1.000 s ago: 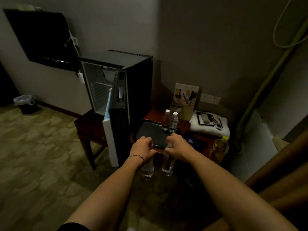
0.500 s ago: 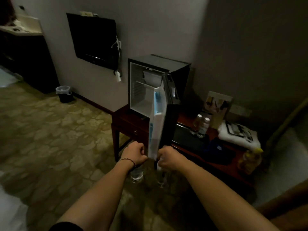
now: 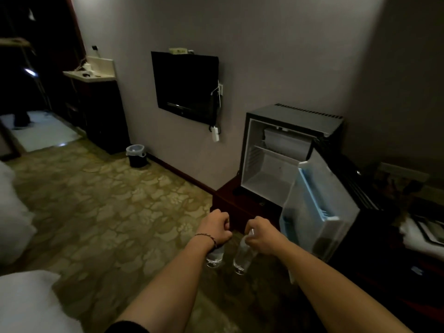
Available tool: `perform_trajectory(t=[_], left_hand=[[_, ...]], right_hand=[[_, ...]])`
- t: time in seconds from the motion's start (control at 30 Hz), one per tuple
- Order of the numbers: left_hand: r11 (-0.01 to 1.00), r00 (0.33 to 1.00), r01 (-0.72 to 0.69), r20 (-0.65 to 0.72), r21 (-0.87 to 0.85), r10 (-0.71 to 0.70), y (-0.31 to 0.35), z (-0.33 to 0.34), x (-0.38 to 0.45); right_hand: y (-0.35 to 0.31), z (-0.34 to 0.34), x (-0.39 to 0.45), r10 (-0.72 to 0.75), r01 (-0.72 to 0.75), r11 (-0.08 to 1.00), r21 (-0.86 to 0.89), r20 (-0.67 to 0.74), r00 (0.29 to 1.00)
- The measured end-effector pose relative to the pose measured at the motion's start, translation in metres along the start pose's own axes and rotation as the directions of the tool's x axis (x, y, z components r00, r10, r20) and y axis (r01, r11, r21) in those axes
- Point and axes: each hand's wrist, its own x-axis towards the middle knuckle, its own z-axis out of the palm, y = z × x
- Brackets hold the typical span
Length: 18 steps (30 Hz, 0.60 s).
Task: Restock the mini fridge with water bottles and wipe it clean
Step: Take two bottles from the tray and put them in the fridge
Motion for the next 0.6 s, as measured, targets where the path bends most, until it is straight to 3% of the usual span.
perform_trajectory(t=[0.3, 0.6], left_hand=[[0.998, 0.999, -0.033, 0.028, -0.059, 0.035, -0.044, -0.002, 0.149], [0.979, 0.974, -0.201, 0.100, -0.032, 0.204, -0.036, 0.008, 0.324]], right_hand=[[0.021, -0.032, 0.154, 0.065, -0.063, 0.995, -0.073, 0.020, 0.998], [0.078, -0.080, 0.276, 0.244, -0.256, 0.965, -0.066, -0.149, 0.958]])
